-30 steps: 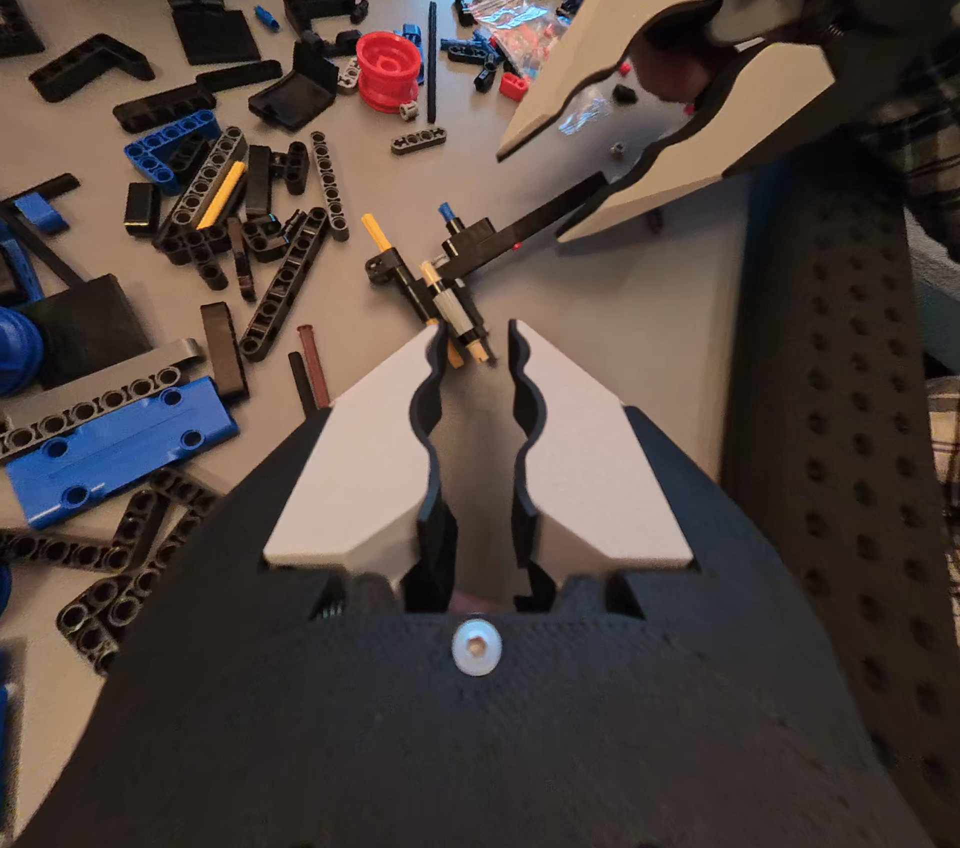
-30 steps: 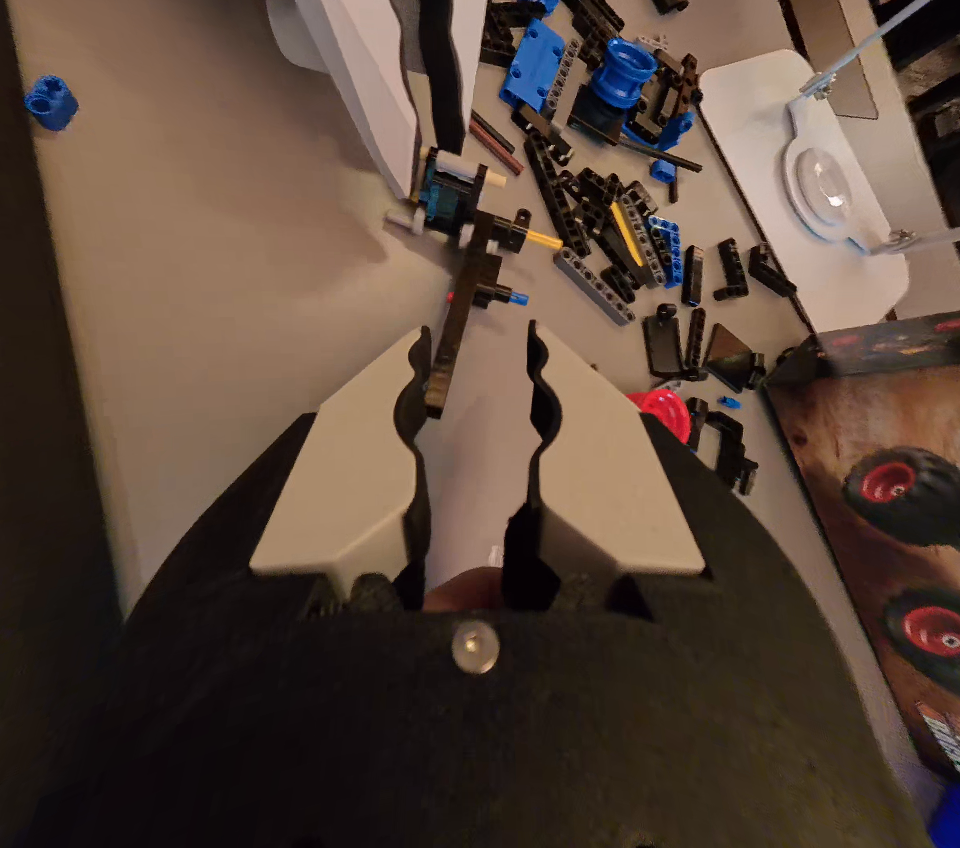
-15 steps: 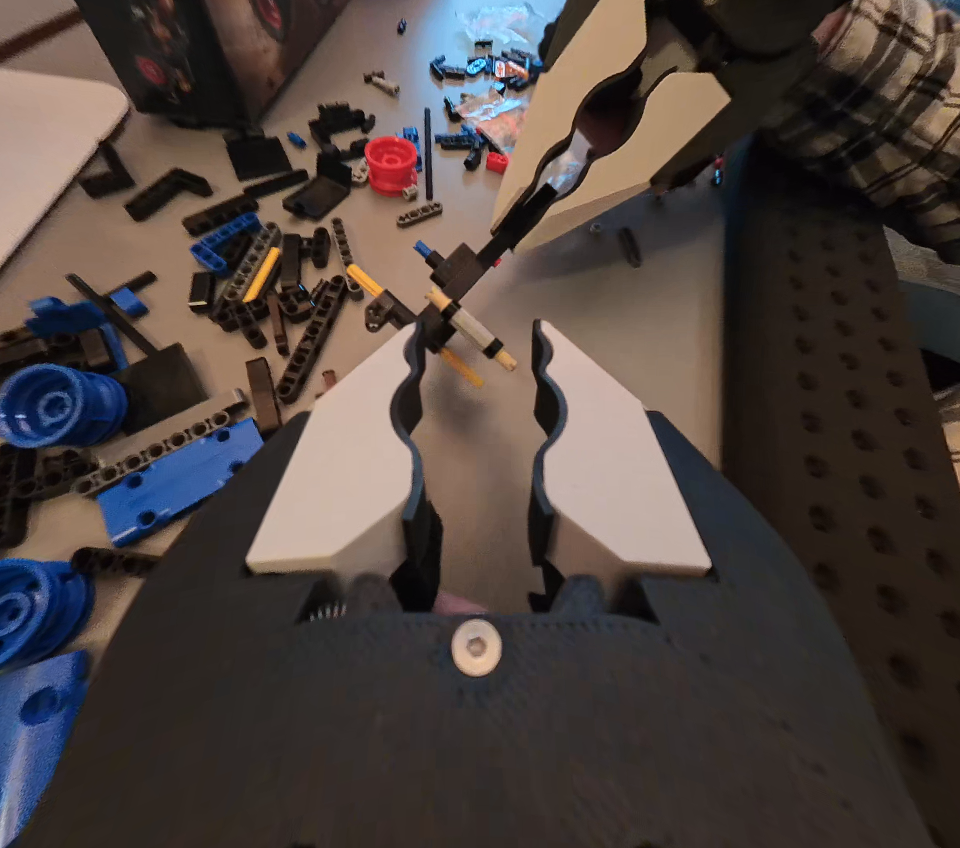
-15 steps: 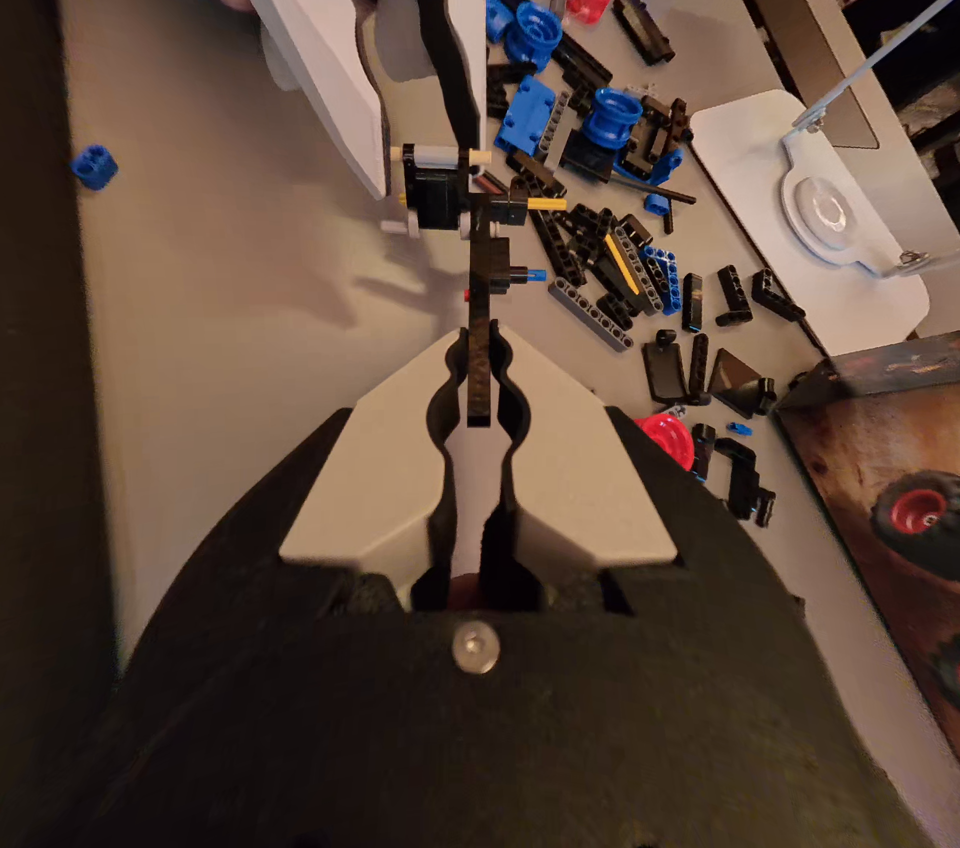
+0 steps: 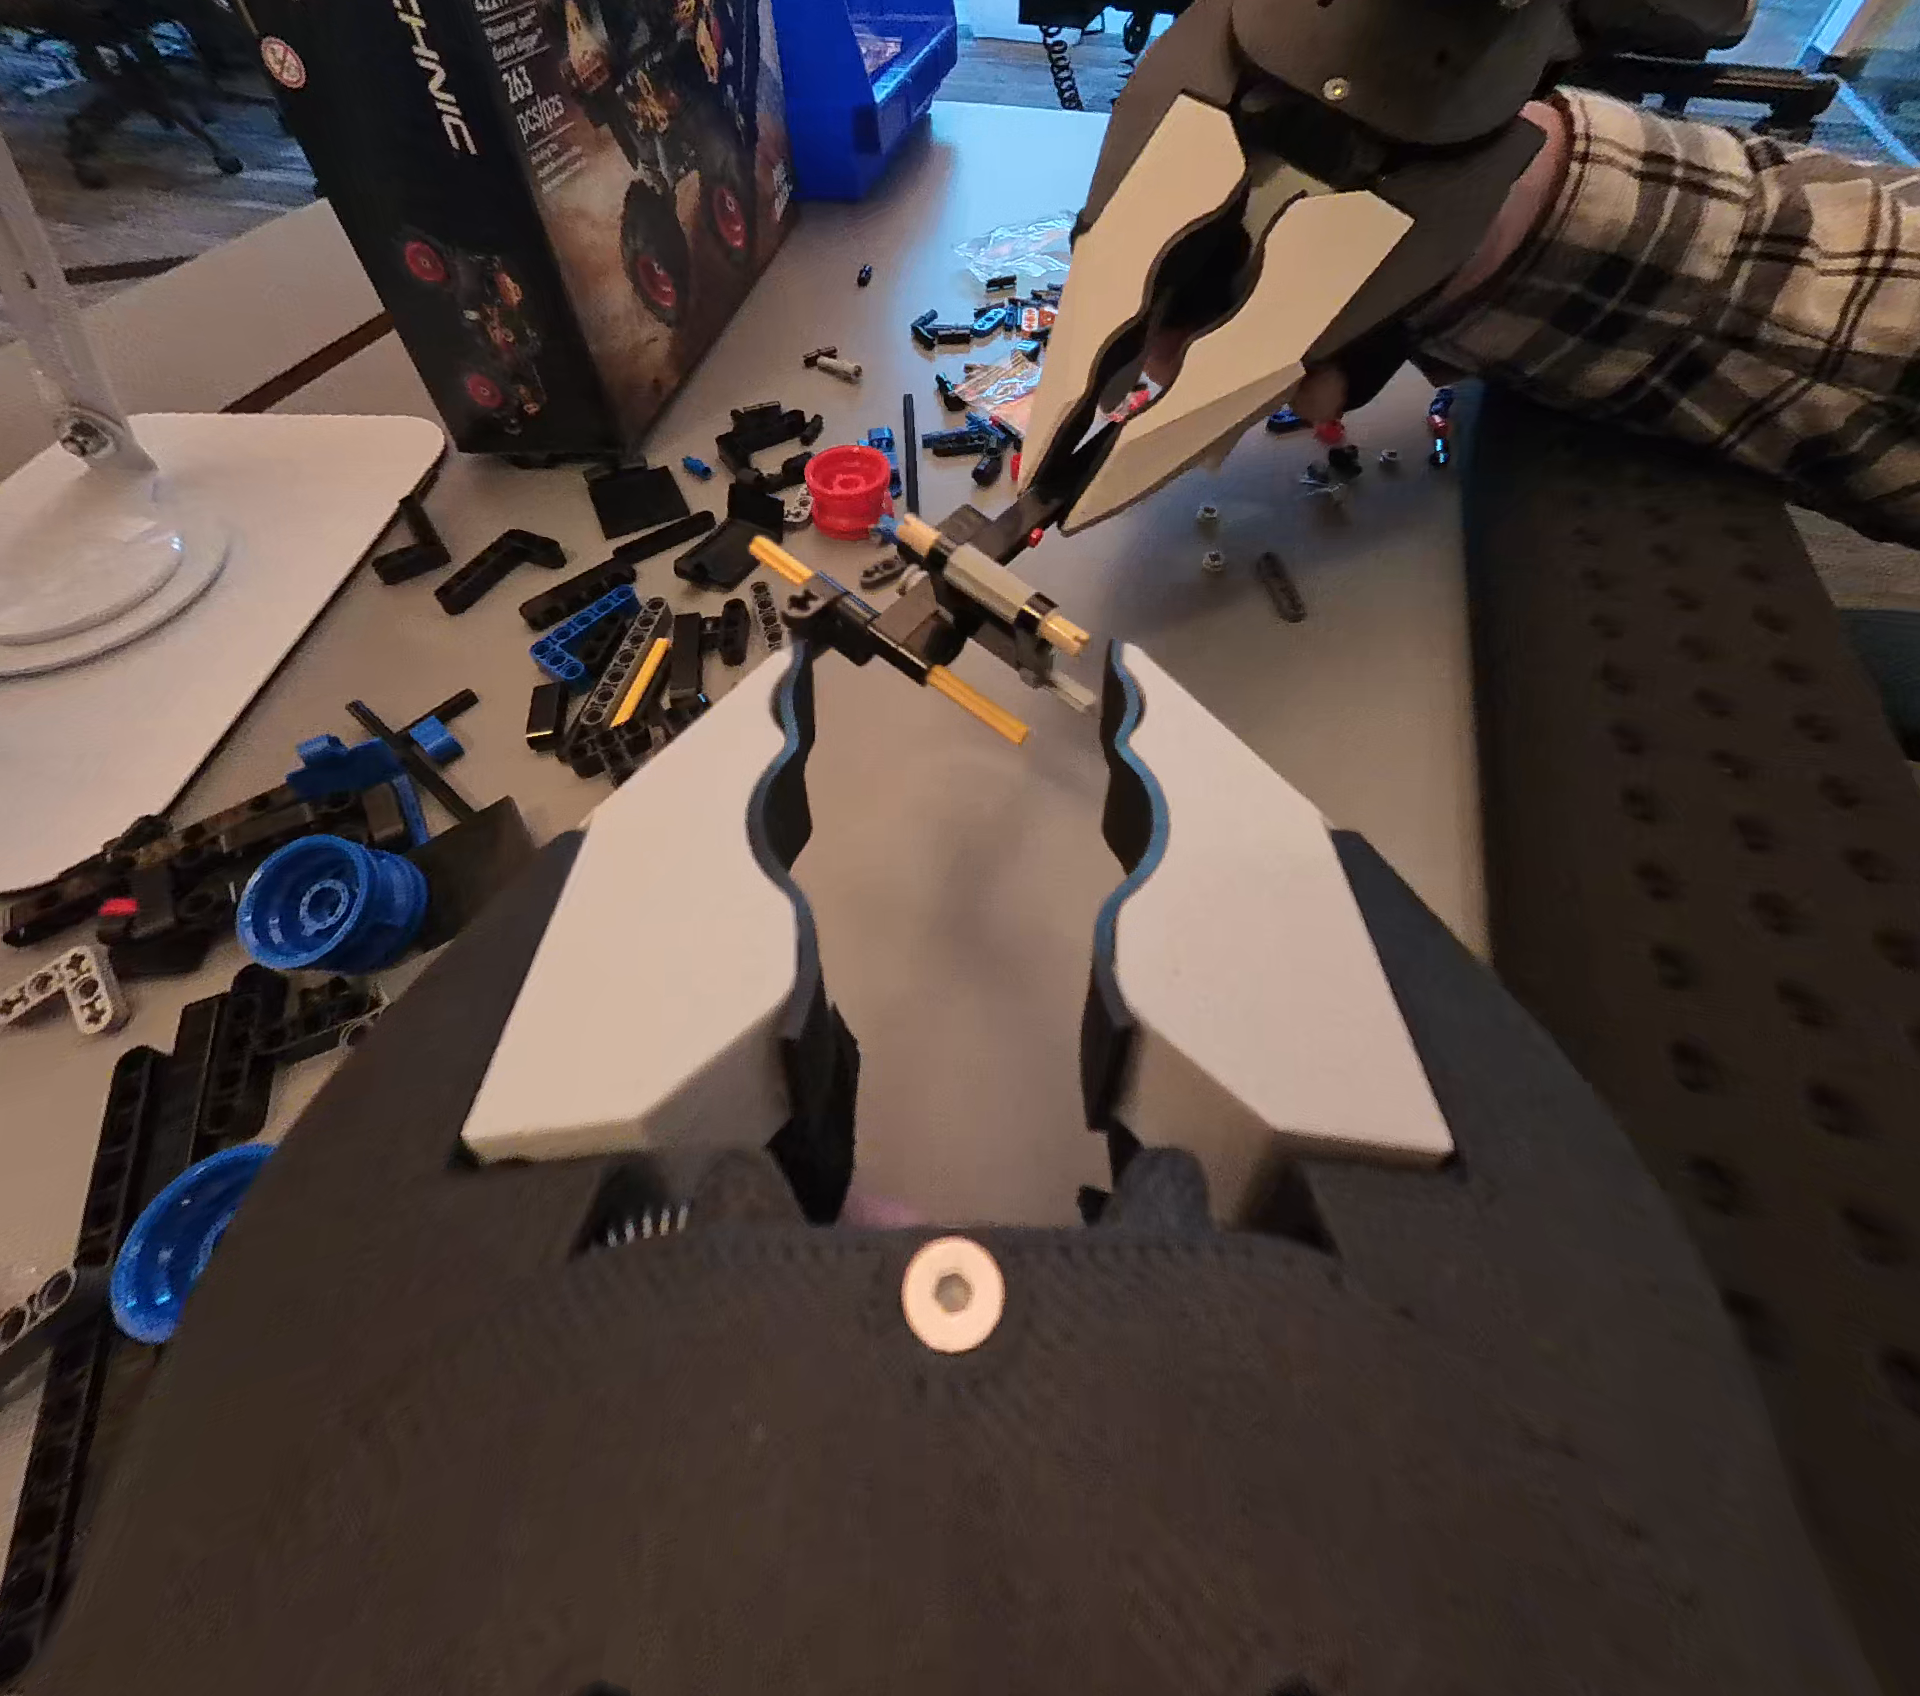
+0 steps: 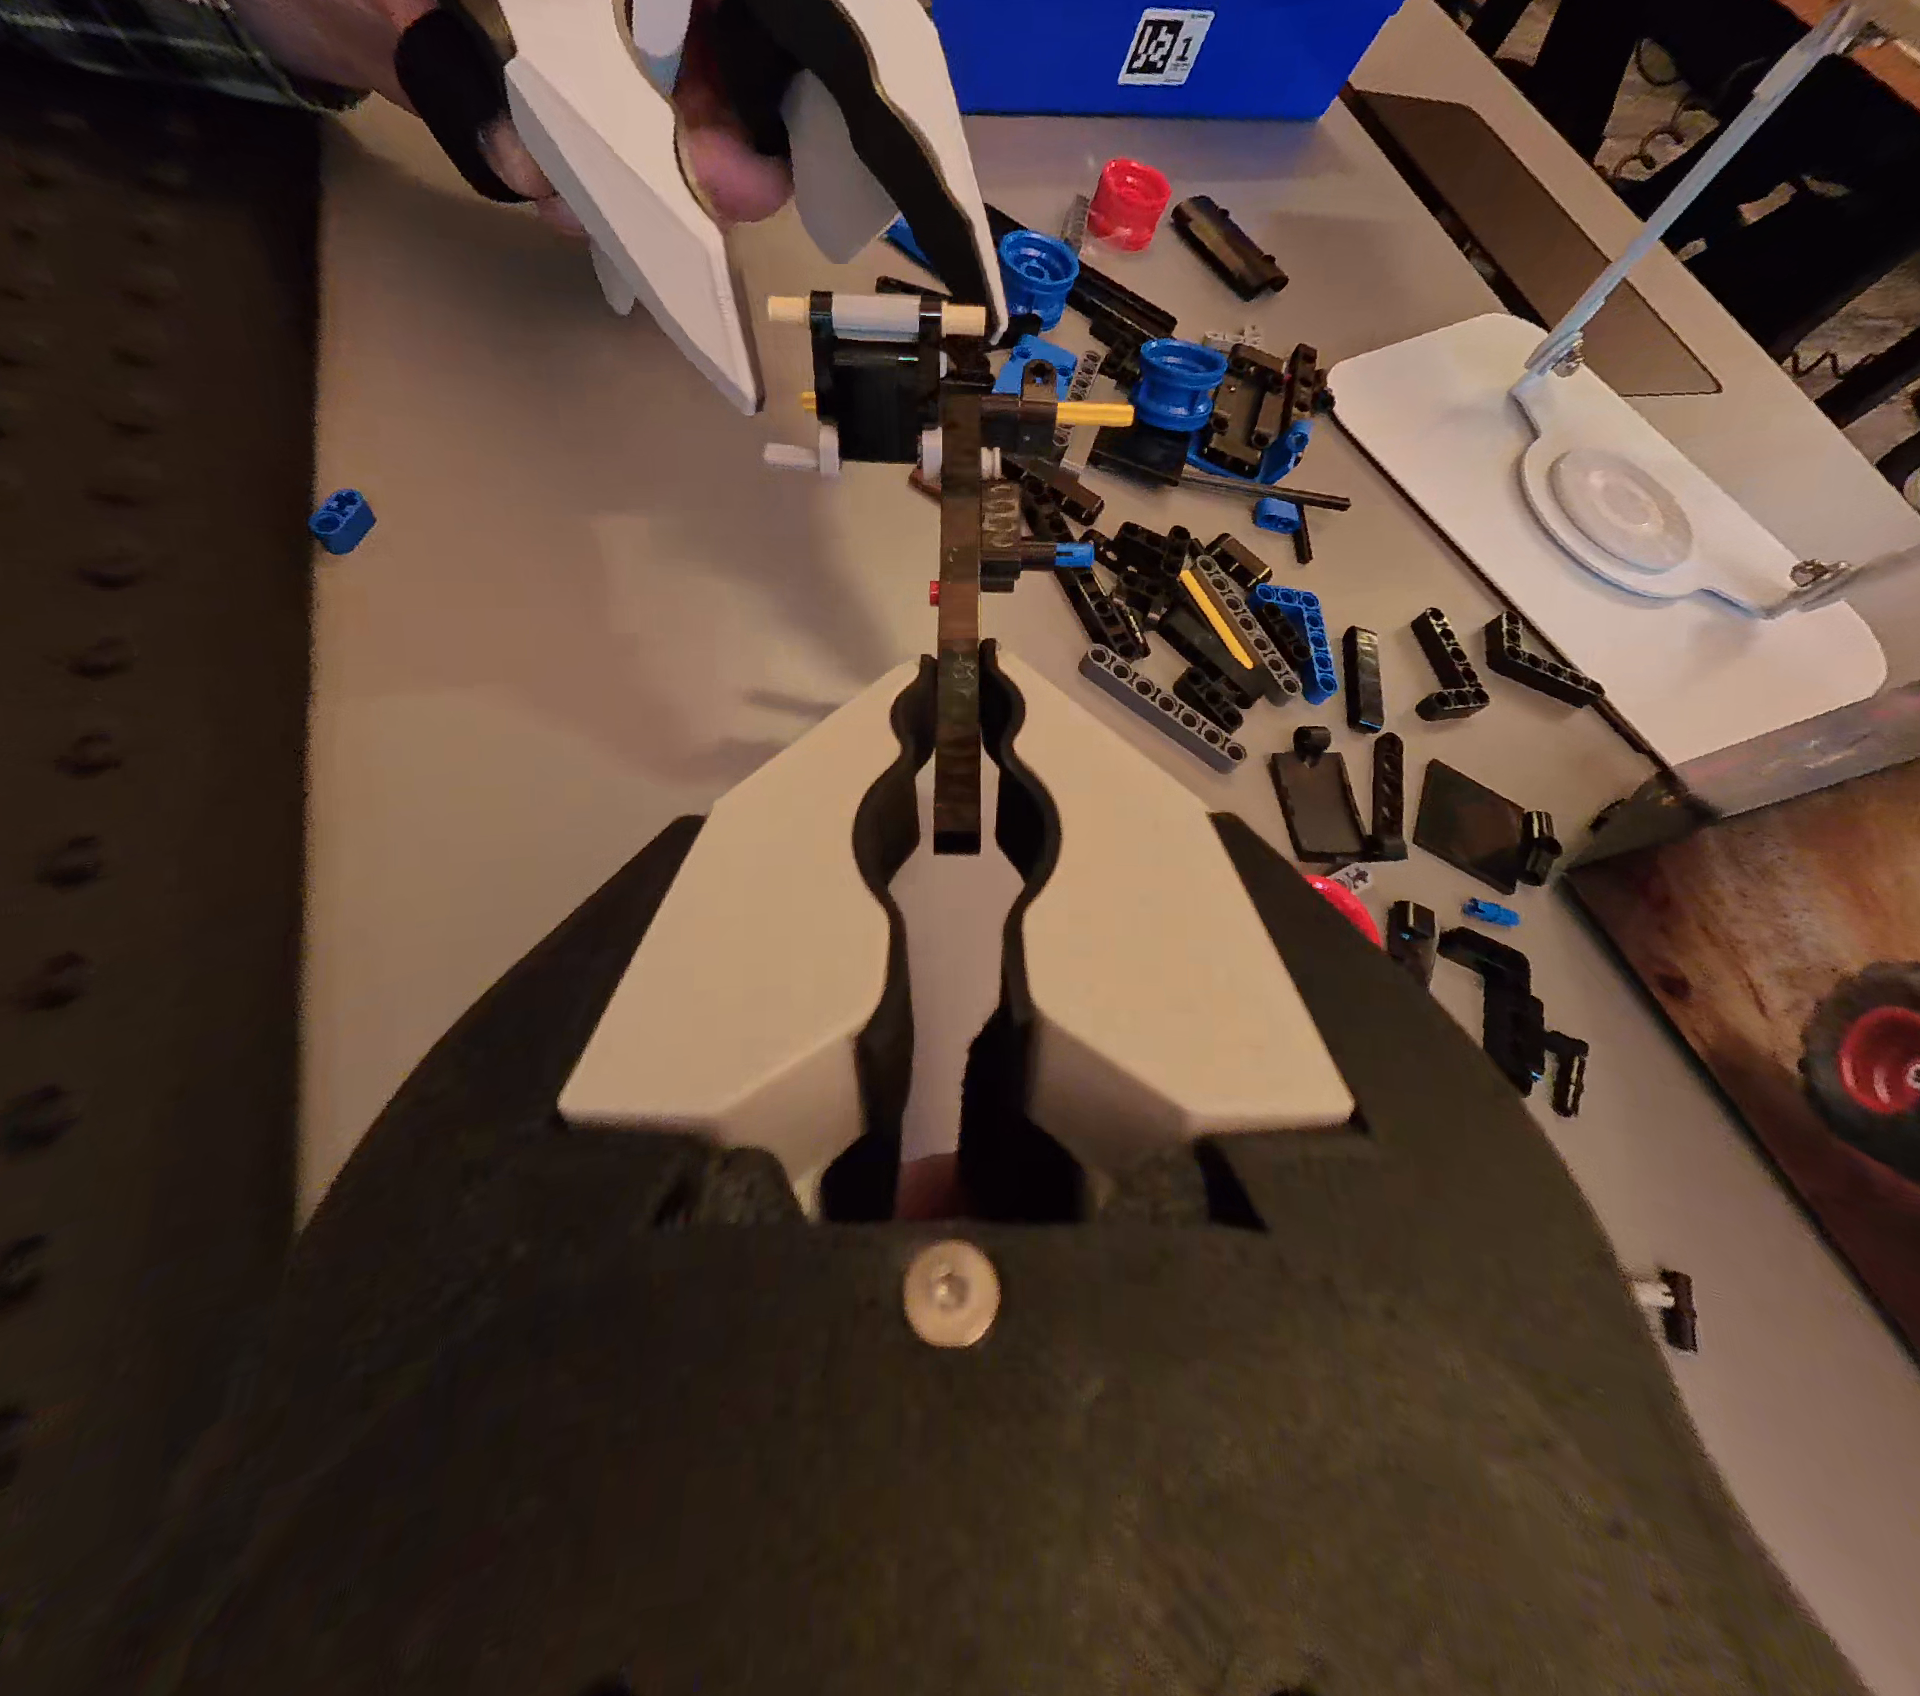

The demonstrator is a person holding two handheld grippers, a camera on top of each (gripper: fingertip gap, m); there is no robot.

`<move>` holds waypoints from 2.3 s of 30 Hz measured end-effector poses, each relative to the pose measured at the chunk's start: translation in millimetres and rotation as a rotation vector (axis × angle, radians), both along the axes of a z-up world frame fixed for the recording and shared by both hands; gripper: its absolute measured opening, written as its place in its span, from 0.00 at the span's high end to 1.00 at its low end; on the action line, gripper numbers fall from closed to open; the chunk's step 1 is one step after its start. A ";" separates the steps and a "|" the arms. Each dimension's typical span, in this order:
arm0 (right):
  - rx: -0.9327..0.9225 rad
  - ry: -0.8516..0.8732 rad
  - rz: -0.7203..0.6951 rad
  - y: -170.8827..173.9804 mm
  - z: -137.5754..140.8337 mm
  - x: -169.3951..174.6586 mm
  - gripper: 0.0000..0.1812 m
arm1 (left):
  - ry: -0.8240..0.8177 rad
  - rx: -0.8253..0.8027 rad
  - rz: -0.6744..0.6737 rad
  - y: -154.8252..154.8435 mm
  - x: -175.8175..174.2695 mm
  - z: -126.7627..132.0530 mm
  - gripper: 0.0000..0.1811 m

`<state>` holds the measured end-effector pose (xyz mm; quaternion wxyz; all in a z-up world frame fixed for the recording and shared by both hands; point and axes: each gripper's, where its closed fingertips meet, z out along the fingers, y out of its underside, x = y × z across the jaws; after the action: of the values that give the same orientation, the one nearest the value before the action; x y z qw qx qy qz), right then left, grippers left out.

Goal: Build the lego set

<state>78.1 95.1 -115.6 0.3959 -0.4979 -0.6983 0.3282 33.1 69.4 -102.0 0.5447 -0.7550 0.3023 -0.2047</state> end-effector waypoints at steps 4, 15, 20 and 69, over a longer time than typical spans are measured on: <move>0.007 0.017 -0.001 0.3 1.8 -0.5 0.96 | 0.016 0.014 -0.011 -1.3 2.3 -0.4 0.70; -0.014 0.025 -0.005 -0.5 3.0 -0.5 0.96 | 0.061 0.075 -0.027 -3.0 9.6 1.9 0.70; -0.185 0.041 0.027 -8.8 8.5 0.0 0.96 | 0.113 0.100 -0.017 -1.5 11.0 -0.7 0.70; -0.573 0.045 0.032 -12.3 16.5 3.6 0.96 | 0.425 0.424 0.105 3.6 15.6 20.0 0.78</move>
<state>81.6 82.9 -99.1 0.2491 -0.5712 -0.5759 0.5291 48.7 72.9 -82.0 0.6244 -0.6651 0.4061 0.0538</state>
